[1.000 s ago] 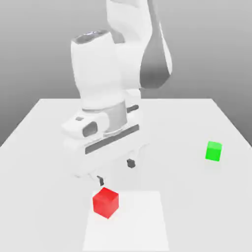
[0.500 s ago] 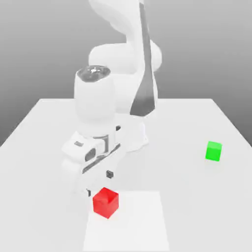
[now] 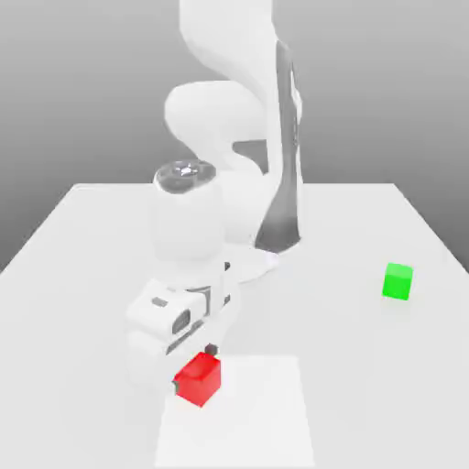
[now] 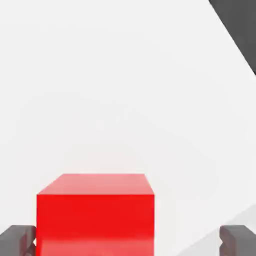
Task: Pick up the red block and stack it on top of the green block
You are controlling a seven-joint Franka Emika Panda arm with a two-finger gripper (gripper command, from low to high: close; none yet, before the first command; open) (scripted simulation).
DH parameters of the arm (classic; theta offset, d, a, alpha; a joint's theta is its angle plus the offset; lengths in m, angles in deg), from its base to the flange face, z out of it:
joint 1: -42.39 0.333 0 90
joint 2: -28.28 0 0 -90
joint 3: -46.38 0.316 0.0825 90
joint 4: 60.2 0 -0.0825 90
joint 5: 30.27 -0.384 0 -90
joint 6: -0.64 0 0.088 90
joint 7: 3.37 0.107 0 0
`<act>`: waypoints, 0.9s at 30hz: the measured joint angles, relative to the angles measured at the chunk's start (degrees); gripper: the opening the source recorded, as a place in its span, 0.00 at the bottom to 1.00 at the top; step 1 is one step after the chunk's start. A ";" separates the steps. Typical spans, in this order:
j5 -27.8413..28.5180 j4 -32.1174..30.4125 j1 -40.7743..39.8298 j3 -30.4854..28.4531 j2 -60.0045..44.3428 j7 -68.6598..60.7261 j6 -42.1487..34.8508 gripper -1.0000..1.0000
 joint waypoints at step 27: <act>17.16 -1.39 3.38 -7.60 12.52 12.41 -9.67 0.00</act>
